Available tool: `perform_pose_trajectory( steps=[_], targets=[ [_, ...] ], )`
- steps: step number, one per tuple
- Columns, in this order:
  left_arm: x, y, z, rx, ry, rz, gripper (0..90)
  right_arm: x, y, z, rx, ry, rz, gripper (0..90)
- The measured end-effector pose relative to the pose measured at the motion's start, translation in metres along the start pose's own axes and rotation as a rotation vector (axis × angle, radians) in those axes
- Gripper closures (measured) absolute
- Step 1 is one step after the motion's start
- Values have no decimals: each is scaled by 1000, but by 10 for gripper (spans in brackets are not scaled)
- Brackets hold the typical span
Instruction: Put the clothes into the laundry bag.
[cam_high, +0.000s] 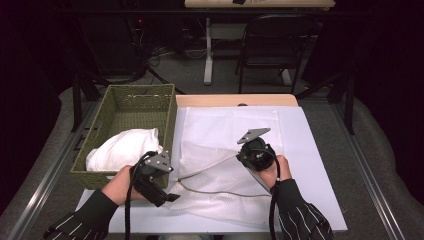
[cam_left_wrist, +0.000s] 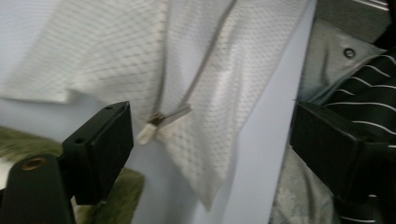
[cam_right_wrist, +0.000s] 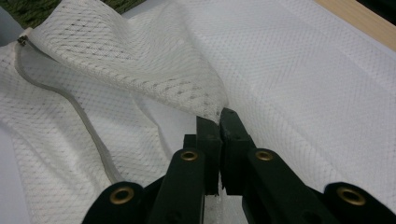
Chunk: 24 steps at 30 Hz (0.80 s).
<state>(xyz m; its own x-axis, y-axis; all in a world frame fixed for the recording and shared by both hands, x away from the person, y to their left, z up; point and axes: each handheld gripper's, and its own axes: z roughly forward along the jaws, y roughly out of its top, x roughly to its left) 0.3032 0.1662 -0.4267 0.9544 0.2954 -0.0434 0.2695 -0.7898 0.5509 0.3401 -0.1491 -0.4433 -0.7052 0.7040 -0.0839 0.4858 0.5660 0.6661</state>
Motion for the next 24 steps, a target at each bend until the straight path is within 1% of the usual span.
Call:
perform_pose_trajectory(
  steps=[2, 3, 4, 5, 6, 7, 9, 11, 12, 16, 18, 19, 21, 22, 23, 24],
  targets=[
    [4, -1, -7, 1, 22, -6, 119, 0, 0, 0, -1, 0, 0, 885],
    [6, -2, -10, 7, 22, -3, 111, 0, 0, 0, 1, -1, -3, 885],
    [8, -2, -13, 13, 35, -2, 108, 0, 0, 0, -1, -3, 1, 885],
    [11, -3, -16, 24, 53, -9, 106, 0, 0, 0, -1, -2, 1, 885],
    [15, -4, -19, 27, 56, -13, 92, 0, 0, 0, 0, -4, 0, 885],
    [20, -5, -23, 24, 58, -36, 86, 0, 0, 0, -1, -4, 1, 885],
    [28, -8, -28, 31, 68, -52, 69, 0, 0, 0, 1, -4, 0, 885],
    [38, -11, -35, 41, 91, -69, 54, 0, 0, -1, 2, -3, -3, 885],
    [42, -12, -37, 44, 88, -72, 41, 0, 0, -1, 2, -4, -4, 885],
    [60, -19, -47, 86, 141, -93, 0, -1, -1, -1, 0, -6, -4, 885],
    [68, -23, -51, 101, 154, -101, 0, -1, -1, -1, 0, -5, -4, 885],
    [73, -25, -53, 113, 169, -110, 0, -1, -1, -1, 2, -4, -4, 885],
    [80, -28, -57, 127, 187, -105, 0, 0, -1, -1, 3, -4, -4, 885],
    [84, -29, -59, 133, 189, -113, 0, 0, -1, -1, 3, -4, -5, 885],
    [89, -31, -61, 139, 209, -118, 0, 0, 0, -1, 1, -4, -3, 885],
    [92, -32, -62, 148, 213, -116, 0, 0, 0, -1, 3, -3, -7, 885]
  ],
)
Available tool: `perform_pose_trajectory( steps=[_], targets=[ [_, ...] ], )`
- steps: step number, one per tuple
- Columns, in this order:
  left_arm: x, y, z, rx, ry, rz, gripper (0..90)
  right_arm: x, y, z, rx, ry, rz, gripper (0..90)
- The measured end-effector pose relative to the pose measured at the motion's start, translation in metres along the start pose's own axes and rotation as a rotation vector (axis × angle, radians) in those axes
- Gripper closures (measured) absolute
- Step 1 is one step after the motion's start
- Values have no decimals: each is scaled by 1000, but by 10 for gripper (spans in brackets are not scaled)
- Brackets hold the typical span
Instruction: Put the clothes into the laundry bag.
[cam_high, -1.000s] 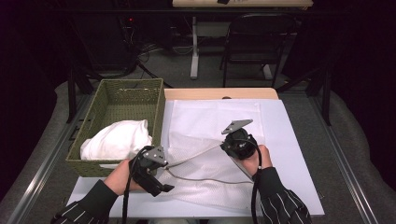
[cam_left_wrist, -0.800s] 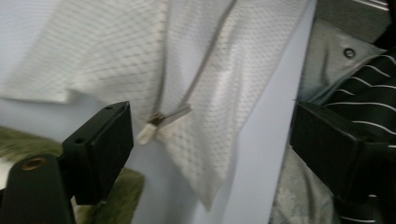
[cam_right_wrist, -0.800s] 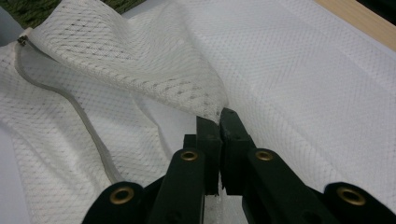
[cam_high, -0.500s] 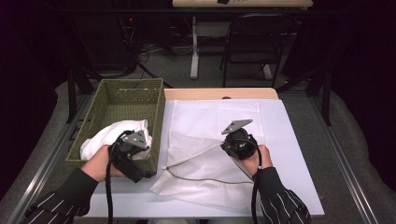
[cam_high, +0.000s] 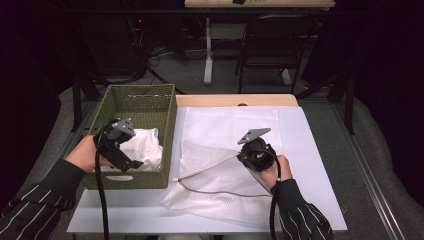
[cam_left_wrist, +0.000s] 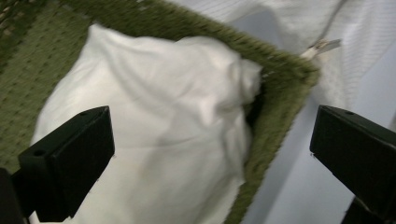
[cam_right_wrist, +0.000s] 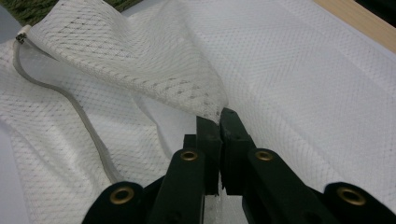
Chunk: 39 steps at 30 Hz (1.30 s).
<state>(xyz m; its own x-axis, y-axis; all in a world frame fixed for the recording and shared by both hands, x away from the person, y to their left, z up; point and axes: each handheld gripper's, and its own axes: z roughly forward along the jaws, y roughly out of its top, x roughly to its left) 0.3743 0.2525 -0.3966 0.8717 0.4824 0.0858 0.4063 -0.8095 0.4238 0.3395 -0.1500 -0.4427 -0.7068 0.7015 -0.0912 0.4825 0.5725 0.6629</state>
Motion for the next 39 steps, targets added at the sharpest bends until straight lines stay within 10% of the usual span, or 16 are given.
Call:
perform_pose_trajectory(
  steps=[12, 22, 29, 39],
  targets=[
    [44, -11, 18, 154, 39, -23, 0, 1, 0, 1, 7, 8, 1, 885],
    [61, -27, 50, 200, -99, -66, 0, 1, 0, 1, 8, 11, -4, 885],
    [61, -26, 68, 229, -110, -76, 0, 3, 0, 2, 14, 13, -6, 885],
    [59, -34, 70, 170, -210, -81, 405, 3, 1, 2, 13, 12, -15, 884]
  ],
)
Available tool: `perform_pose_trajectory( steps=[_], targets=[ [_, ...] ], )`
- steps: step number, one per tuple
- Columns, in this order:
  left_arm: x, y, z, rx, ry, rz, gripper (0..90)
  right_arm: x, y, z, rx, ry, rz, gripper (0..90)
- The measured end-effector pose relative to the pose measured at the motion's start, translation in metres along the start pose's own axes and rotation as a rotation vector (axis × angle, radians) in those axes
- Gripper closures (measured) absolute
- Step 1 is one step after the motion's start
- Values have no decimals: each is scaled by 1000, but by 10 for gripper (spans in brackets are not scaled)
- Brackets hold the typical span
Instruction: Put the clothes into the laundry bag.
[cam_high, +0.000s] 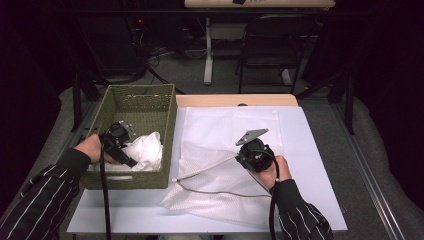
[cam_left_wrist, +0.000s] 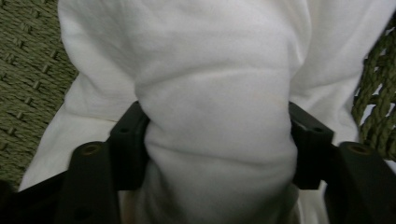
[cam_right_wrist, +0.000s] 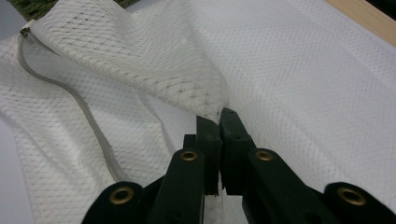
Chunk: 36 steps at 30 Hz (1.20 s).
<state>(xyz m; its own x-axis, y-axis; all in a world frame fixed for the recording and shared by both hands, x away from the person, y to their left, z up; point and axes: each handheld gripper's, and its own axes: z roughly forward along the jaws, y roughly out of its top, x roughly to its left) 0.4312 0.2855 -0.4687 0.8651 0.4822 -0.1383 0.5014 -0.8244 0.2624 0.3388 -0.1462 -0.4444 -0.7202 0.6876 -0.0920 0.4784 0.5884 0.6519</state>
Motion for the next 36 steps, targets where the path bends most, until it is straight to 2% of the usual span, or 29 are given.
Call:
perform_pose_trajectory(
  steps=[2, 5, 9, 13, 19, 20, 21, 23, 24, 26, 29, 32, 36],
  targets=[
    [0, -1, -1, -12, 5, 4, 473, 0, 0, 0, 0, -1, -3, 884],
    [-2, -1, -3, -23, 26, 5, 523, 0, 0, 0, 2, -1, 1, 884],
    [-5, -3, -8, -41, 60, -7, 556, 0, 0, 0, 0, -4, 2, 884],
    [-4, -4, -12, -51, 79, -43, 570, 0, 0, -1, 0, -5, 0, 884],
    [-2, 1, -21, -78, 145, -79, 592, 0, 0, -1, 1, -8, 0, 884],
    [-2, 2, -21, -88, 148, -91, 598, 0, 0, -1, 1, -9, -1, 884],
    [-2, 2, -21, -80, 136, -80, 596, 0, 0, -1, 1, -9, -1, 884],
    [-3, 2, -20, -67, 130, -77, 564, 1, 0, -1, 4, -9, 6, 884],
    [-4, 3, -19, -55, 120, -59, 539, 0, 0, 0, 1, -8, -3, 884],
    [-4, 5, -20, -32, 132, -56, 423, 0, 0, 0, 1, -6, -4, 884],
    [-5, 9, -20, -4, 145, -32, 307, 1, 0, 0, 3, -6, -1, 884],
    [-5, 12, -19, 15, 138, -10, 205, 1, 0, 0, 2, -8, -1, 884],
    [-3, 15, -14, 28, 106, -10, 43, 0, 0, 0, 2, -5, -5, 884]
  ],
)
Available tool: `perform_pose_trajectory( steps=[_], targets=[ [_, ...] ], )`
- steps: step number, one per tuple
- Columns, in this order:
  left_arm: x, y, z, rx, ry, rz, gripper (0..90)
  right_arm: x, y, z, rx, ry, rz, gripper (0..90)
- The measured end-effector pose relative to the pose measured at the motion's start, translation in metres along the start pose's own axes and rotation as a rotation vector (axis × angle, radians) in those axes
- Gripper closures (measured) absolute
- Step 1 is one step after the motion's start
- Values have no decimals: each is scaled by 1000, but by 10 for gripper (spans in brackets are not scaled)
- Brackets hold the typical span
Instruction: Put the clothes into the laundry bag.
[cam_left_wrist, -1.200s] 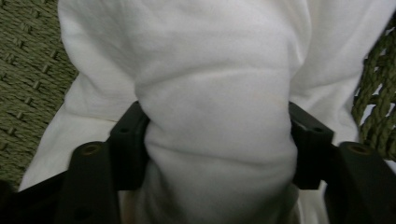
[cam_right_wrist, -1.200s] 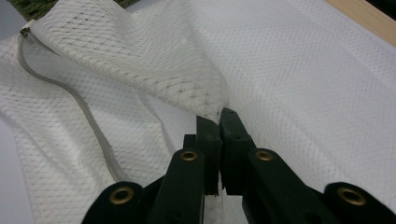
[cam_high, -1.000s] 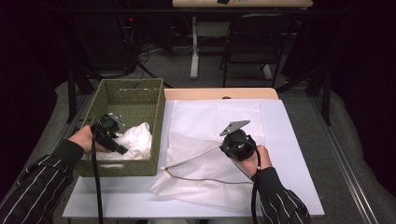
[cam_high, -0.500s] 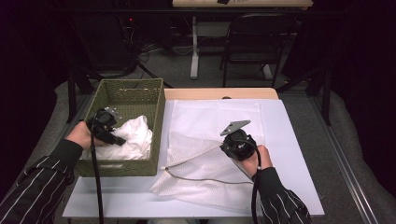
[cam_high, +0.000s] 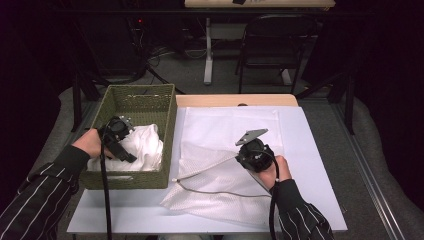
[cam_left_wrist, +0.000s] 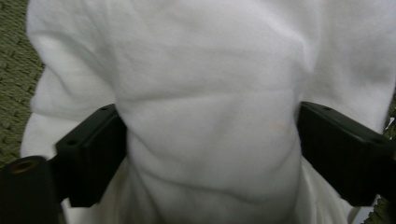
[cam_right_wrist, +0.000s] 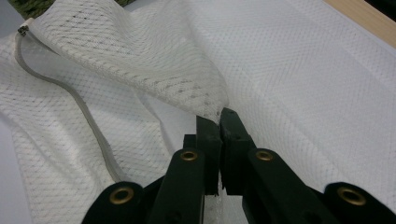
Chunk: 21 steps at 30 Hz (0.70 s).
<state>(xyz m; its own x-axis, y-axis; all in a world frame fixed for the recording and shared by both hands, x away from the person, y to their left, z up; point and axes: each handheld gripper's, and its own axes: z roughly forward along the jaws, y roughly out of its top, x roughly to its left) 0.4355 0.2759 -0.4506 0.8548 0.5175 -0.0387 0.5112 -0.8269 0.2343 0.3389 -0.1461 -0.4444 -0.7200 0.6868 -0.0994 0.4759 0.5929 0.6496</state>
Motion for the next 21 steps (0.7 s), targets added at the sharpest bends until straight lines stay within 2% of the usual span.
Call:
perform_pose_trajectory(
  steps=[2, 8, 13, 16, 17, 18, 19, 21],
  targets=[
    [0, 1, 4, 14, -2, 5, 0, 0, 0, 0, 0, 3, 0, 884],
    [4, 1, 14, 32, -9, -16, 0, 1, 0, 0, 3, 3, 0, 884],
    [6, 0, 25, 78, -46, -21, 0, 2, 0, 1, 8, 4, -2, 884],
    [3, 0, 32, 112, -53, -3, 2, 2, 0, 1, 7, 3, -2, 884],
    [2, 0, 32, 114, -47, 1, 29, 2, 0, 0, 7, 3, -2, 884],
    [1, 0, 32, 113, -39, 8, 121, 2, 0, 0, 8, 2, -3, 884],
    [0, 0, 32, 112, -40, 19, 121, 2, 0, 0, 8, 2, -3, 884],
    [-1, -2, 32, 100, -42, 26, 199, 2, 1, 0, 1, 0, -7, 884]
  ],
)
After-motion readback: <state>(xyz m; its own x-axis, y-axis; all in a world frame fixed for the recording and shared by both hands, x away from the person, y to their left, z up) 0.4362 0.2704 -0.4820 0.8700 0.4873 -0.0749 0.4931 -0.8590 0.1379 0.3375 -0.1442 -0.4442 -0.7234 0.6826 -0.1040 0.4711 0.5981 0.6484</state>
